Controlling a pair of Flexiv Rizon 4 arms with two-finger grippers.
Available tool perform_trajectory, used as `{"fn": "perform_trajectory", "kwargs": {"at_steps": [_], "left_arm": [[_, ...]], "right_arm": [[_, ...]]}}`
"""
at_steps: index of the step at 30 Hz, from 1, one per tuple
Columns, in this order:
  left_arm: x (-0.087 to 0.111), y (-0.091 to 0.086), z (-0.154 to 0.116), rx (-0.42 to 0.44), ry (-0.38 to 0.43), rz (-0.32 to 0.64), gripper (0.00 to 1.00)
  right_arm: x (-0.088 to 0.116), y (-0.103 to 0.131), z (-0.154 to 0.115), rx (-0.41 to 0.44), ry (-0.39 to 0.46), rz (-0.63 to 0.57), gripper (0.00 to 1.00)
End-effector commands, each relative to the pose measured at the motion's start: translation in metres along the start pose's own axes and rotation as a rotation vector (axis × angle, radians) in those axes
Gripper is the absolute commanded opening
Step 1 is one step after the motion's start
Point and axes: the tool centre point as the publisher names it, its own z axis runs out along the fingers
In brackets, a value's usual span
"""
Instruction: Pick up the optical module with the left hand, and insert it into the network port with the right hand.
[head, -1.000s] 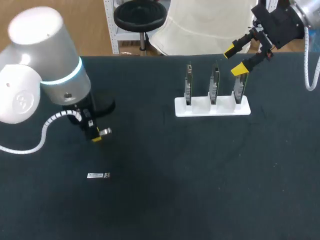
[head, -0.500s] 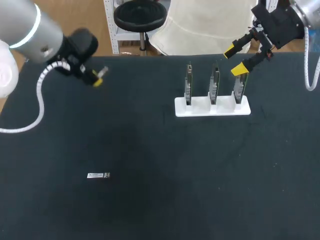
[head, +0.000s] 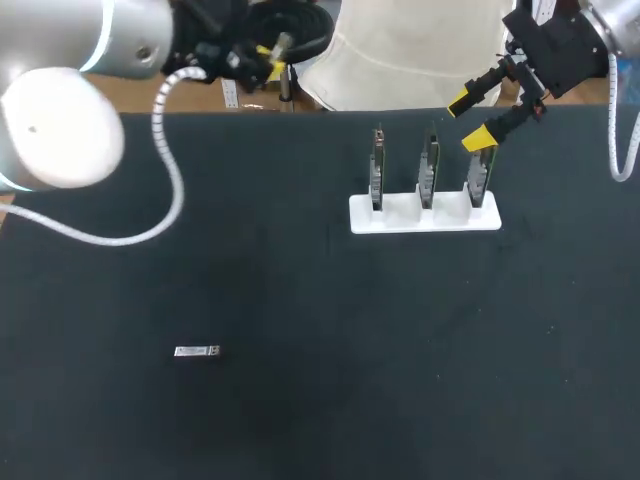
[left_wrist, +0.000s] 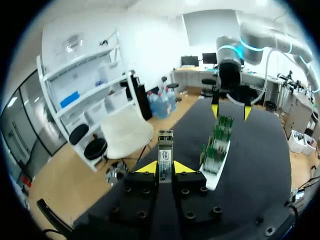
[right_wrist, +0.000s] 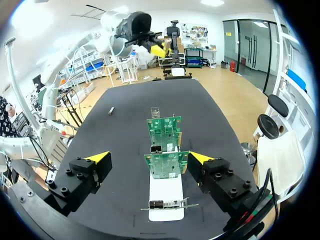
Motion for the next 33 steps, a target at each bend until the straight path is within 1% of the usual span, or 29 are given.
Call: {"fn": "perform_trajectory", "kwargs": {"at_steps": [1,4,6,14,17,24,31,33], "left_arm": [[-0.02,-0.003,0.023,0.088,-0.23,0.064,0.0],[-0.034,-0.01,0.033,0.143,-0.28,0.082,0.0],[-0.04,-0.017,0.04,0.177,-0.3,0.089,0.0],[-0.047,-0.043,0.056,0.318,-0.381,0.099,0.0],[-0.052,-0.053,0.061,0.346,-0.401,0.1,0.0],[-0.067,-0.072,0.071,0.394,-0.485,0.073,0.0],[-0.074,-0.089,0.082,0.429,-0.517,0.053,0.0],[-0.074,-0.092,0.086,0.448,-0.528,0.028,0.0]], "right_arm": [[0.0,-0.001,0.0,-0.001,-0.002,-0.002,1.0],[0.0,-0.001,0.0,-0.001,-0.002,-0.002,1.0],[0.0,-0.001,0.0,-0.001,-0.002,-0.002,1.0],[0.0,-0.001,0.0,-0.001,-0.002,-0.002,1.0],[0.0,-0.001,0.0,-0.001,-0.002,-0.002,1.0],[0.0,-0.001,0.0,-0.001,-0.002,-0.002,1.0],[0.0,-0.001,0.0,-0.001,-0.002,-0.002,1.0],[0.0,-0.001,0.0,-0.001,-0.002,-0.002,1.0]]}}
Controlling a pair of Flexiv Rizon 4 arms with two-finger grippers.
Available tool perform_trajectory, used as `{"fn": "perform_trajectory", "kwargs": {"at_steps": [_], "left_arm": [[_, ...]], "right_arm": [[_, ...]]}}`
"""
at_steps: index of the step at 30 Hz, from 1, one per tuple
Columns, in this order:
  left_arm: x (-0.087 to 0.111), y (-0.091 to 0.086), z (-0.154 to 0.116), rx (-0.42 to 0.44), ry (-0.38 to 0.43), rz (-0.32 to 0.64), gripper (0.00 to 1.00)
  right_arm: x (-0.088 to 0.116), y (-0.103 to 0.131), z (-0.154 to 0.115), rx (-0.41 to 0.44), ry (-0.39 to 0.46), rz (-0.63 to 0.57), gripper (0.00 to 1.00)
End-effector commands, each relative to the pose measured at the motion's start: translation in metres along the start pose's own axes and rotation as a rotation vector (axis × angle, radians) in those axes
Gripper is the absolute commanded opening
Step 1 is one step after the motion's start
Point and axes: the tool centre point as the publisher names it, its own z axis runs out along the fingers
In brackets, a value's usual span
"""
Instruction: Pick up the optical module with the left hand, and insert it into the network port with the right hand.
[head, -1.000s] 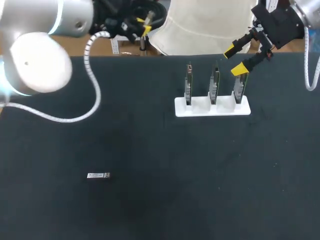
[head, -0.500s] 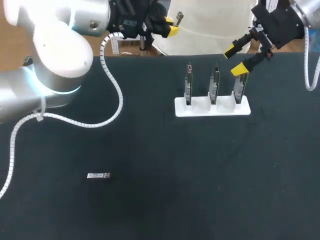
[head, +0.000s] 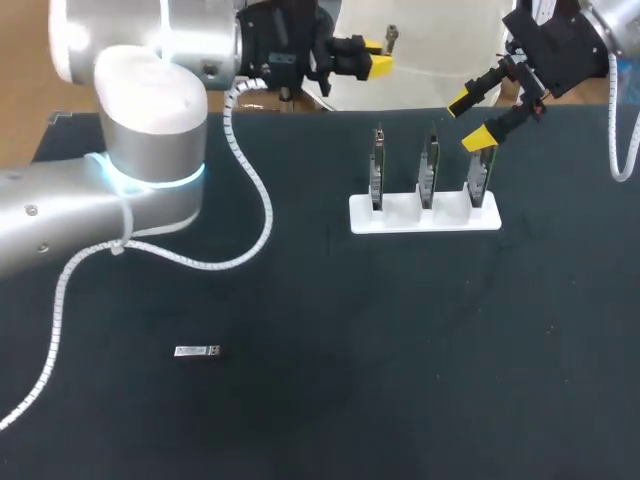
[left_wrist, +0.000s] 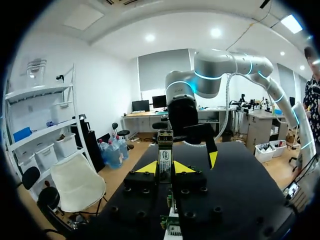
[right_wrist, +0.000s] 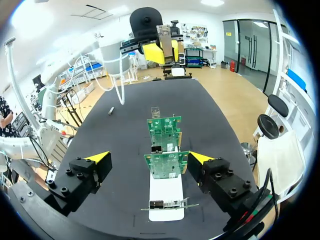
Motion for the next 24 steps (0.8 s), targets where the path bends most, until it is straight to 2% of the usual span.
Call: {"fn": "perform_trajectory", "kwargs": {"at_steps": [1,24], "left_arm": [[0.005,0.0,0.012,0.008,-0.112,-0.014,0.0],[0.008,-0.028,0.047,0.135,-0.096,-0.012,0.0]], "right_arm": [[0.0,-0.001,0.0,-0.001,-0.002,-0.002,1.0],[0.0,-0.001,0.0,-0.001,-0.002,-0.002,1.0]]}}
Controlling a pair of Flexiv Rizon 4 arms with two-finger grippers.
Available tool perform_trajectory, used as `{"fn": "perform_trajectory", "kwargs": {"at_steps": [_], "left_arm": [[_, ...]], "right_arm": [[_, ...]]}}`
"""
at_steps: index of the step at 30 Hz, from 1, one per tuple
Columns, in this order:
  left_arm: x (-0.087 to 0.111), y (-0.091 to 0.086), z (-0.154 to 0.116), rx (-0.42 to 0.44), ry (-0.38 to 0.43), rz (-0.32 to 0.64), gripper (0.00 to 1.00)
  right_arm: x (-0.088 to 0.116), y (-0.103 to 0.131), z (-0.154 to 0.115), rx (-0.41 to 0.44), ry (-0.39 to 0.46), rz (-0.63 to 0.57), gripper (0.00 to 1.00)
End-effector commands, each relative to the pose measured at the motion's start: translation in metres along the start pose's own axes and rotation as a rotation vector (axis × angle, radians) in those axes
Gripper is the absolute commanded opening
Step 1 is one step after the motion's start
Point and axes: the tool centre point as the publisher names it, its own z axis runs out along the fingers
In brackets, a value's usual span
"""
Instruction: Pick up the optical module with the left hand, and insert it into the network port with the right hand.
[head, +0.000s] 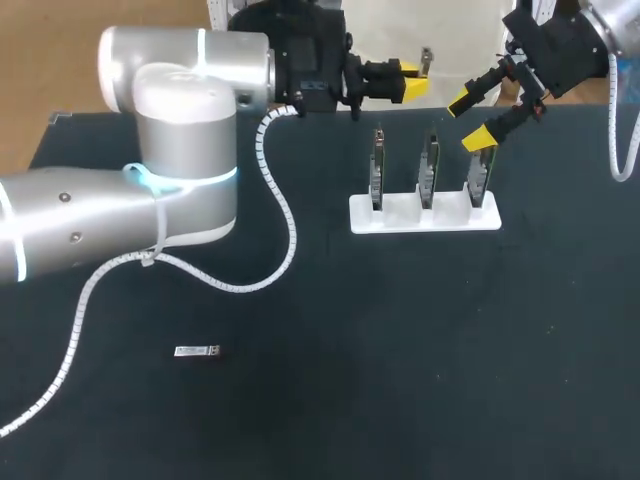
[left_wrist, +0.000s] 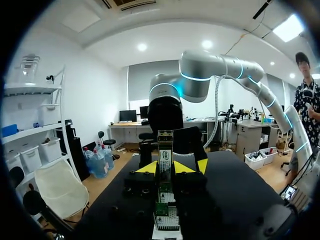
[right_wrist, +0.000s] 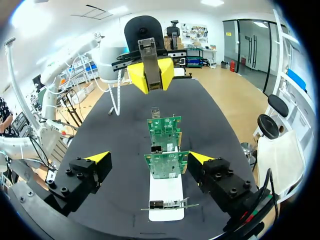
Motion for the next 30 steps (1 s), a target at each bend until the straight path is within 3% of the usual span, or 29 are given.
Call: {"fn": "perform_trajectory", "kwargs": {"at_steps": [1,11,30], "left_arm": [[0.003,0.003,0.006,0.019,0.002,0.002,0.0],[0.016,-0.001,0.013,0.055,0.024,0.003,0.0],[0.022,-0.016,0.027,0.1,0.015,-0.004,0.0]], "right_arm": [[0.0,-0.001,0.0,-0.001,-0.002,-0.002,1.0],[0.0,-0.001,0.0,-0.001,-0.002,-0.002,1.0],[0.0,-0.001,0.0,-0.001,-0.002,-0.002,1.0]]}}
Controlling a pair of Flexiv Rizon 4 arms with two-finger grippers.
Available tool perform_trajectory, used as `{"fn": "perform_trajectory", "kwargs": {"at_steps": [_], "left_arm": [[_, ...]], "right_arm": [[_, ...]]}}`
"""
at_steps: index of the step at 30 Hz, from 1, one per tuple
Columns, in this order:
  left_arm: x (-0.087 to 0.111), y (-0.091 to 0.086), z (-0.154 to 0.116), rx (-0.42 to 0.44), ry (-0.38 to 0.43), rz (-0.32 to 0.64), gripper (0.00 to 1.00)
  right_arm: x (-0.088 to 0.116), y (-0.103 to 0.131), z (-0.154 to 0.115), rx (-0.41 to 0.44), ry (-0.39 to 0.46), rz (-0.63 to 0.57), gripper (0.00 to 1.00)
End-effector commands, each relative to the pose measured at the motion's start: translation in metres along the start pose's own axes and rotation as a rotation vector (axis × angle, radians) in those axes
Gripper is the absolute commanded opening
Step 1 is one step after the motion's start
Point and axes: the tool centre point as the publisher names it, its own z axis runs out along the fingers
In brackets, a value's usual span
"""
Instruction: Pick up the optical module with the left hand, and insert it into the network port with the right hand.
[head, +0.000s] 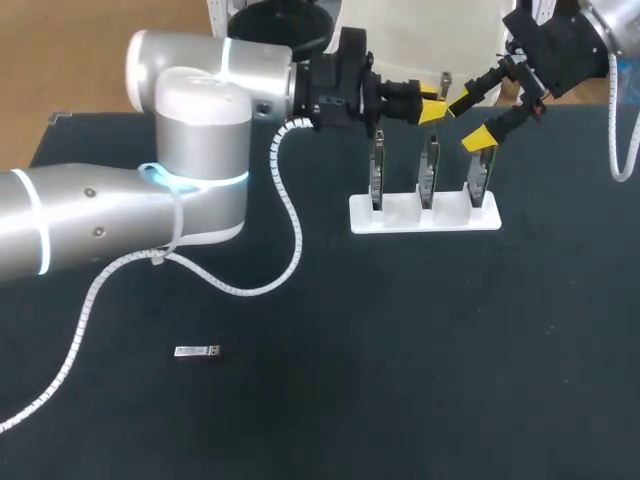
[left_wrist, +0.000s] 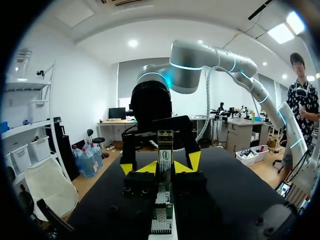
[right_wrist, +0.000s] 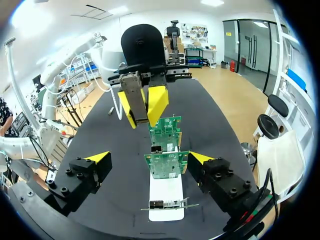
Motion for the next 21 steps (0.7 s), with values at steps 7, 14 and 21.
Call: {"fn": "perform_trajectory", "kwargs": {"at_steps": [7,14,21], "left_arm": [[0.0026,-0.0016,0.0059,0.015,-0.001,-0.002,0.0],[0.0067,-0.0007,0.0034,-0.015,0.013,-0.014,0.0],[0.0085,0.0002,0.0032,-0.027,0.015,-0.013,0.0]], "right_arm": [[0.0003,-0.001,0.0003,-0.001,-0.002,-0.002,1.0],[0.0003,-0.001,0.0003,-0.001,-0.002,-0.002,1.0],[0.0003,-0.001,0.0003,-0.001,-0.002,-0.002,1.0]]}}
